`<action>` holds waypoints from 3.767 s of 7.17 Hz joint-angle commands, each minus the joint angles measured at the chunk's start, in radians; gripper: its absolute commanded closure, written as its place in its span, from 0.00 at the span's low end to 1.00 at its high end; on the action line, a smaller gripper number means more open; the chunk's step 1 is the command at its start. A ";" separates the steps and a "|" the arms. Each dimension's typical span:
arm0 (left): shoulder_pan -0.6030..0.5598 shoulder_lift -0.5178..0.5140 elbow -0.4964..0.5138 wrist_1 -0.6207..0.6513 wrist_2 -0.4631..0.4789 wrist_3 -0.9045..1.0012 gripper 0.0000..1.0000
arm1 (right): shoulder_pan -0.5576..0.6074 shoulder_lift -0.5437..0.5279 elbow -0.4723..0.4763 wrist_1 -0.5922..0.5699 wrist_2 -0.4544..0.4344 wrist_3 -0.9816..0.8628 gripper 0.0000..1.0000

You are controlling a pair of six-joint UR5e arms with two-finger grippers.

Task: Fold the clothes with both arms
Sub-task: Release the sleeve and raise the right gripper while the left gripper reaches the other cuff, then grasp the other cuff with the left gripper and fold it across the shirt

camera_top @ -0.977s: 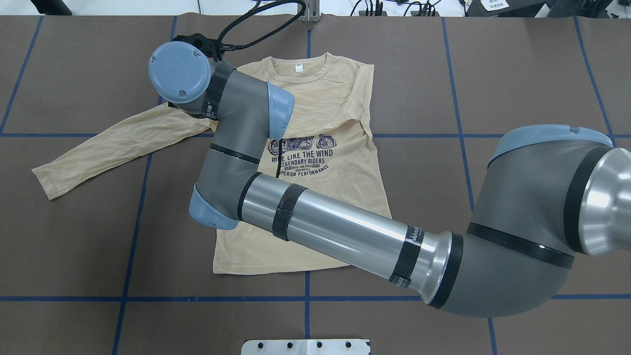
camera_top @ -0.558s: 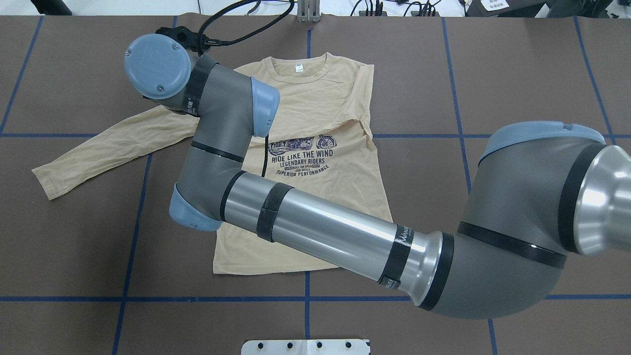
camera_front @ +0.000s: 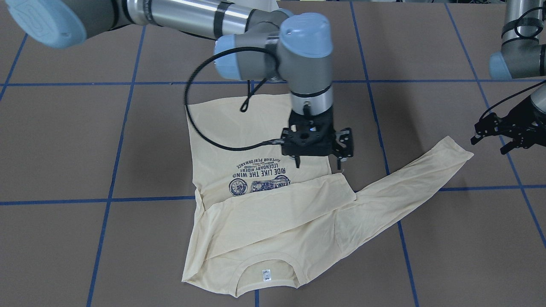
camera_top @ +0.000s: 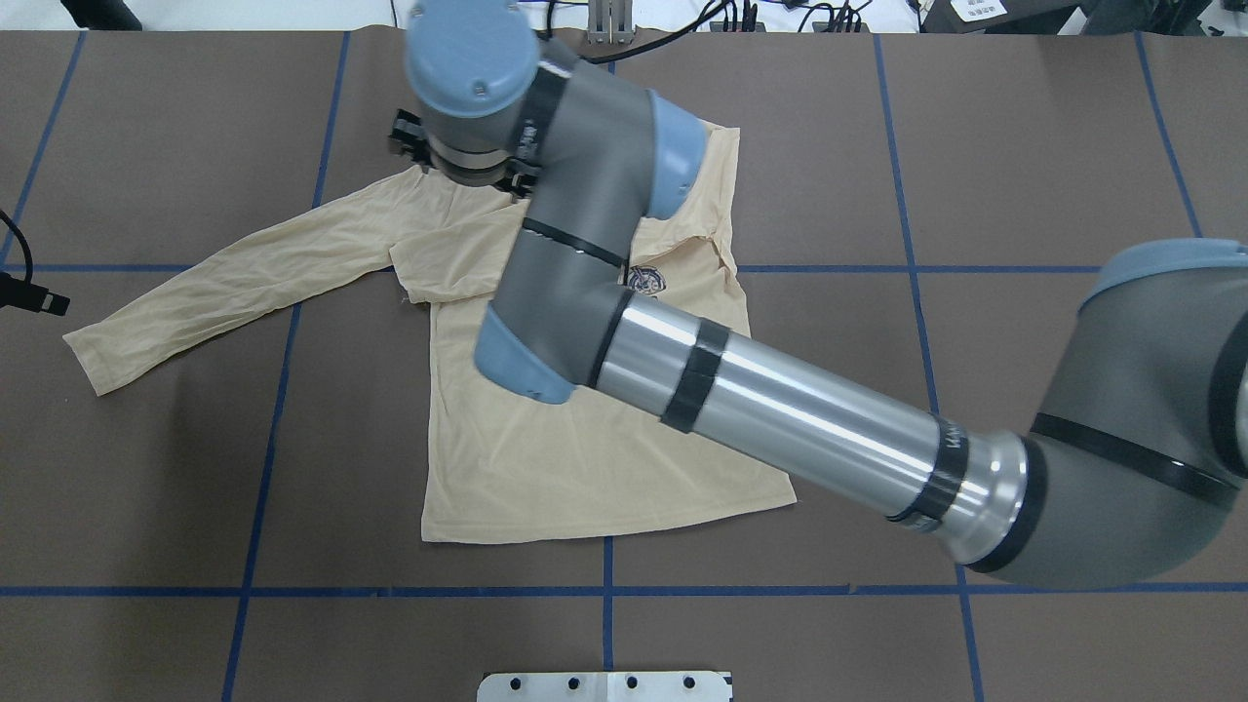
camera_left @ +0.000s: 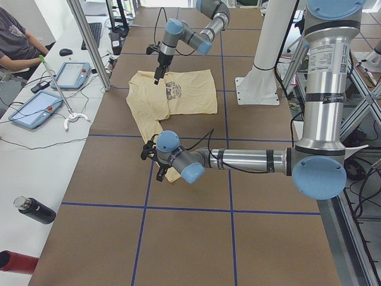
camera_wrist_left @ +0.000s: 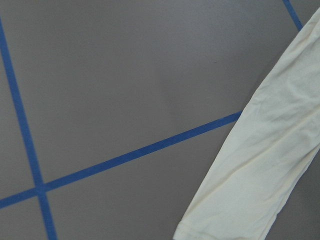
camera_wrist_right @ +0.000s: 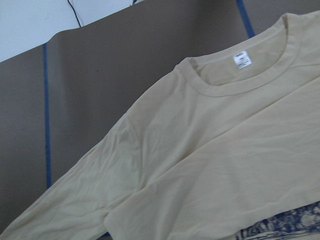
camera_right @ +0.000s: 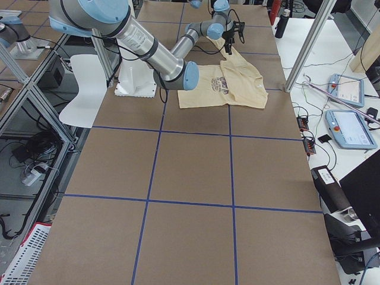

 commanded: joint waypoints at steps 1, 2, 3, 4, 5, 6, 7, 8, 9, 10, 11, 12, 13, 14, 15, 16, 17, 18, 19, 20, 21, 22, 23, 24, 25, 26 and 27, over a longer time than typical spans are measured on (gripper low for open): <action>0.054 -0.067 0.146 -0.059 0.017 -0.025 0.05 | 0.090 -0.176 0.150 -0.010 0.145 -0.067 0.01; 0.058 -0.067 0.167 -0.059 0.017 -0.018 0.10 | 0.146 -0.262 0.213 -0.010 0.216 -0.101 0.01; 0.059 -0.067 0.165 -0.059 0.011 -0.029 0.25 | 0.195 -0.375 0.321 -0.011 0.277 -0.139 0.01; 0.059 -0.067 0.164 -0.059 0.008 -0.029 0.48 | 0.232 -0.411 0.354 -0.016 0.321 -0.159 0.01; 0.059 -0.064 0.168 -0.057 0.009 -0.024 0.60 | 0.237 -0.418 0.351 -0.016 0.319 -0.161 0.01; 0.059 -0.055 0.164 -0.056 0.006 -0.024 0.60 | 0.224 -0.410 0.339 -0.016 0.304 -0.156 0.01; 0.059 -0.050 0.161 -0.057 0.006 -0.021 0.60 | 0.220 -0.402 0.322 -0.013 0.297 -0.158 0.01; 0.058 -0.036 0.159 -0.056 0.006 -0.021 0.62 | 0.215 -0.399 0.304 -0.008 0.289 -0.155 0.01; 0.059 -0.021 0.154 -0.057 0.006 -0.022 0.72 | 0.212 -0.382 0.275 -0.007 0.268 -0.155 0.01; 0.059 -0.022 0.156 -0.053 0.006 -0.027 1.00 | 0.212 -0.381 0.270 -0.005 0.264 -0.158 0.01; 0.059 -0.025 0.147 -0.048 0.000 -0.027 1.00 | 0.214 -0.382 0.270 -0.005 0.264 -0.161 0.01; 0.059 -0.033 0.115 -0.042 -0.074 -0.029 1.00 | 0.242 -0.387 0.276 -0.005 0.276 -0.170 0.01; 0.059 -0.041 0.090 -0.041 -0.139 -0.051 1.00 | 0.288 -0.414 0.282 -0.005 0.311 -0.207 0.01; 0.059 -0.070 0.060 -0.041 -0.141 -0.118 1.00 | 0.324 -0.443 0.282 -0.004 0.353 -0.243 0.01; 0.061 -0.109 -0.017 -0.035 -0.161 -0.266 1.00 | 0.373 -0.489 0.299 -0.004 0.390 -0.282 0.01; 0.064 -0.204 -0.052 -0.025 -0.168 -0.436 1.00 | 0.437 -0.588 0.340 -0.004 0.425 -0.408 0.01; 0.097 -0.317 -0.048 -0.025 -0.167 -0.592 1.00 | 0.495 -0.668 0.345 -0.002 0.466 -0.538 0.01; 0.145 -0.449 -0.036 -0.025 -0.156 -0.775 1.00 | 0.534 -0.751 0.345 -0.002 0.470 -0.664 0.01; 0.180 -0.554 -0.018 -0.025 -0.132 -0.900 1.00 | 0.581 -0.817 0.345 -0.004 0.477 -0.793 0.01; 0.218 -0.650 -0.013 -0.025 -0.060 -1.000 1.00 | 0.614 -0.856 0.342 -0.004 0.490 -0.875 0.01; 0.263 -0.780 0.050 -0.027 0.015 -1.088 1.00 | 0.623 -0.876 0.341 -0.004 0.491 -0.902 0.01; 0.327 -0.877 0.108 -0.027 0.108 -1.133 1.00 | 0.623 -0.879 0.341 -0.004 0.490 -0.906 0.01; 0.394 -0.910 0.113 -0.028 0.202 -1.138 1.00 | 0.623 -0.881 0.339 -0.002 0.488 -0.906 0.01; 0.483 -0.973 0.133 -0.030 0.332 -1.176 1.00 | 0.623 -0.881 0.341 -0.002 0.488 -0.906 0.01; 0.533 -1.011 0.197 -0.036 0.415 -1.181 1.00 | 0.623 -0.878 0.339 -0.004 0.487 -0.905 0.01; 0.545 -1.013 0.219 -0.039 0.455 -1.181 0.38 | 0.622 -0.875 0.336 -0.004 0.485 -0.905 0.01; 0.547 -1.013 0.219 -0.038 0.462 -1.185 0.02 | 0.623 -0.878 0.339 -0.004 0.488 -0.896 0.01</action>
